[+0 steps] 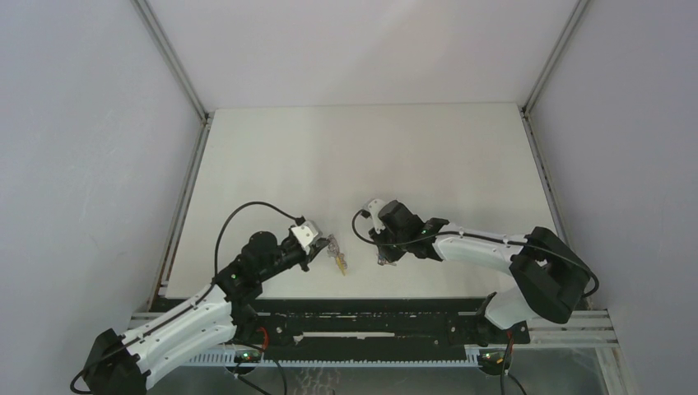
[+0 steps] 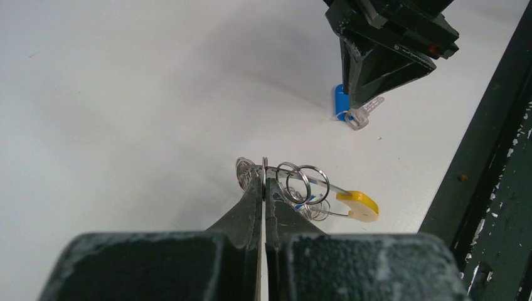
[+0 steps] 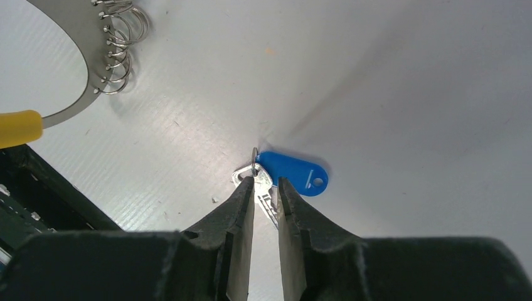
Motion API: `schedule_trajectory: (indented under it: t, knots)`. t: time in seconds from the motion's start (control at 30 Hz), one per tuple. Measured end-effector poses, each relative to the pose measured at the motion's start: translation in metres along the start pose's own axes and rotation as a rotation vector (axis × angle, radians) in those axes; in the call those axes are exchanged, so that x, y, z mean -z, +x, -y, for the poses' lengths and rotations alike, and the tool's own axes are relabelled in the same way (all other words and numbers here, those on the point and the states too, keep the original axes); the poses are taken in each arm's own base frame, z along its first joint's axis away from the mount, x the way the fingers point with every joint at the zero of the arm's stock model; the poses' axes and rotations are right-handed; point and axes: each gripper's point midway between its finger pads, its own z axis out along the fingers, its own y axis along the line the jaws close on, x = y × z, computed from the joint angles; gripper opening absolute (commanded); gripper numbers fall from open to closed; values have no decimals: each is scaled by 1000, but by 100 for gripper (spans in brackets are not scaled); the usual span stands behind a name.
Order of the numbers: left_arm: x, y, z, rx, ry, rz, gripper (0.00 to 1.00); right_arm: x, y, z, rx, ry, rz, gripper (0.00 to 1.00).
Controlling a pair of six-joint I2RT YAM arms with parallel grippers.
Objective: Put the keys on the keyring
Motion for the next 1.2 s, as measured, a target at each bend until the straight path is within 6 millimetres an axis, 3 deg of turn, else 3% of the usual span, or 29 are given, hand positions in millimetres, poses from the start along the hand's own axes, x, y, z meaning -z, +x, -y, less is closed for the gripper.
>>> schedule_trajectory:
  t: [0.73, 1.07, 1.2]
  knots:
    - [0, -1, 0, -1, -3, 3, 0, -15, 6, -5, 10, -13, -41, 15]
    - [1, -2, -1, -2, -4, 7, 0, -17, 6, -7, 14, -21, -51, 0]
    - [1, -2, -1, -2, -5, 8, 0, -17, 6, -8, 21, -23, -50, 0]
